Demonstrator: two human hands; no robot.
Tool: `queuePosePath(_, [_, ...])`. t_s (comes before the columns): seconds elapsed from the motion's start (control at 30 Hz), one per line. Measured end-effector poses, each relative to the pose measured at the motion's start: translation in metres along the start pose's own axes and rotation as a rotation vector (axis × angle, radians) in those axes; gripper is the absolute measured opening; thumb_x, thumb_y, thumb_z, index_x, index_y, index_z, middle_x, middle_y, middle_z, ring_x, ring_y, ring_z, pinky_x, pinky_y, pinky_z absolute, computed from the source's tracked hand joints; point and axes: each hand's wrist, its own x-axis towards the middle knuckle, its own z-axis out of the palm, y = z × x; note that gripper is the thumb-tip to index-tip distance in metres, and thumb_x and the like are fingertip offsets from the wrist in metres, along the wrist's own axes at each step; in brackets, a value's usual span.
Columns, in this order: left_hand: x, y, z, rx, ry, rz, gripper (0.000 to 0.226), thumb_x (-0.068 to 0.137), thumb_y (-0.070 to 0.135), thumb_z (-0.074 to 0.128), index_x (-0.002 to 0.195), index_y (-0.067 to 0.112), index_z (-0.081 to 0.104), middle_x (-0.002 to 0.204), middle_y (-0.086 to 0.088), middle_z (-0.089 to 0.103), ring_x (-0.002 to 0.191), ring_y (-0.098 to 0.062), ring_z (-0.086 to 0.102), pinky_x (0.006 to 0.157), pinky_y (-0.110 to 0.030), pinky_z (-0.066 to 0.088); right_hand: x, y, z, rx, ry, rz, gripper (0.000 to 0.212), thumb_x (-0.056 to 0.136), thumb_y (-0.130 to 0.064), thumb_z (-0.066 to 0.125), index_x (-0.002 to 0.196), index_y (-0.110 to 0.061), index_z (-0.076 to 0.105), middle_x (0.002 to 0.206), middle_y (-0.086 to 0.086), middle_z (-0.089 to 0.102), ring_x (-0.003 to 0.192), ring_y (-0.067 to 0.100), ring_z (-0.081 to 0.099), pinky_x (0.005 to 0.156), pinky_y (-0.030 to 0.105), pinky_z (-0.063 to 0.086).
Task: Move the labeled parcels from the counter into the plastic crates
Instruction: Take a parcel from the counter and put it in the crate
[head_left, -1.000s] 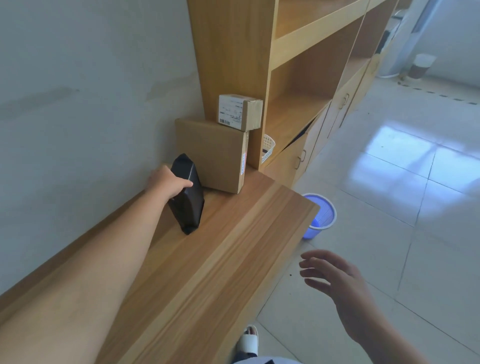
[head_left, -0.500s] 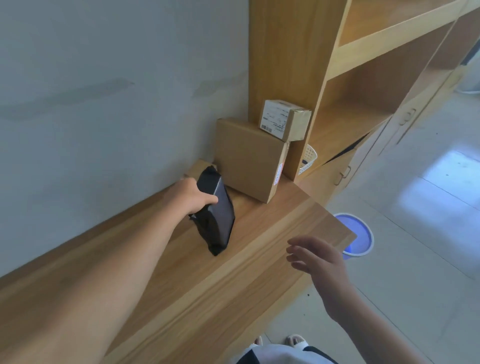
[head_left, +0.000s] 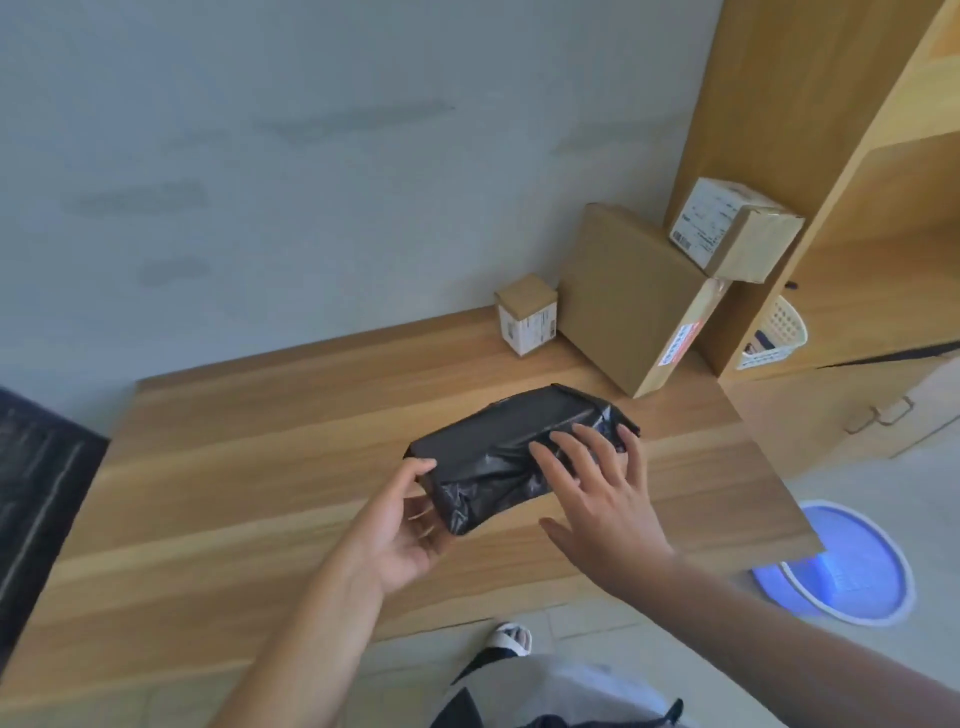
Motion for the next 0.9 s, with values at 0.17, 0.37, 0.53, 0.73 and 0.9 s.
queuePosePath(0.17, [-0.052, -0.069, 0.004, -0.336, -0.058, -0.121, 0.058, 0.067, 0.029, 0.084, 0.107, -0.007, 0.063, 0.084, -0.017, 0.063, 0.062, -0.027, 0.064, 0.057, -0.033, 0.061, -0.004, 0.032, 0.002, -0.011, 0.215, -0.322, 0.077, 0.069, -0.024, 0.092, 0.139, -0.014, 0.062, 0.135, 0.013, 0.066, 0.128, 0.036, 0.059, 0.109, 0.070, 0.037])
queuePosePath(0.37, [-0.089, -0.102, 0.009, -0.461, -0.033, -0.043, 0.060, 0.073, 0.031, 0.083, 0.113, -0.009, 0.063, 0.085, -0.018, 0.064, 0.060, -0.029, 0.068, 0.060, -0.036, 0.064, -0.001, 0.034, -0.006, 0.116, 0.275, -0.518, 0.061, 0.065, -0.016, 0.090, 0.123, -0.008, 0.072, 0.121, 0.012, 0.071, 0.113, 0.037, 0.068, 0.103, 0.063, 0.047])
queuePosePath(0.53, [-0.114, -0.104, 0.006, -0.381, 0.107, 0.313, 0.067, 0.070, 0.037, 0.082, 0.122, -0.003, 0.067, 0.110, -0.015, 0.069, 0.097, -0.029, 0.070, 0.076, -0.041, 0.065, 0.000, 0.039, -0.030, 0.654, -0.112, -0.016, 0.063, 0.068, -0.029, 0.094, 0.124, -0.024, 0.065, 0.111, -0.009, 0.064, 0.101, 0.019, 0.064, 0.081, 0.037, 0.053])
queuePosePath(0.73, [-0.126, -0.108, 0.004, 0.180, 0.238, 0.701, 0.059, 0.067, 0.055, 0.089, 0.118, 0.038, 0.065, 0.121, 0.013, 0.073, 0.118, -0.005, 0.067, 0.101, -0.029, 0.048, -0.011, 0.060, -0.053, 1.475, -0.547, 0.471, 0.063, 0.058, -0.041, 0.092, 0.114, -0.018, 0.076, 0.105, -0.001, 0.081, 0.091, 0.019, 0.080, 0.071, 0.033, 0.062])
queuePosePath(0.9, [-0.127, -0.115, 0.017, 0.516, 0.068, 0.636, 0.088, 0.052, 0.077, 0.086, 0.132, 0.052, 0.058, 0.130, 0.029, 0.066, 0.124, 0.006, 0.060, 0.108, -0.037, 0.043, -0.033, 0.075, -0.074, 1.576, -0.628, 0.482, 0.048, 0.065, -0.046, 0.095, 0.107, -0.028, 0.081, 0.114, 0.003, 0.080, 0.102, 0.023, 0.078, 0.073, 0.032, 0.064])
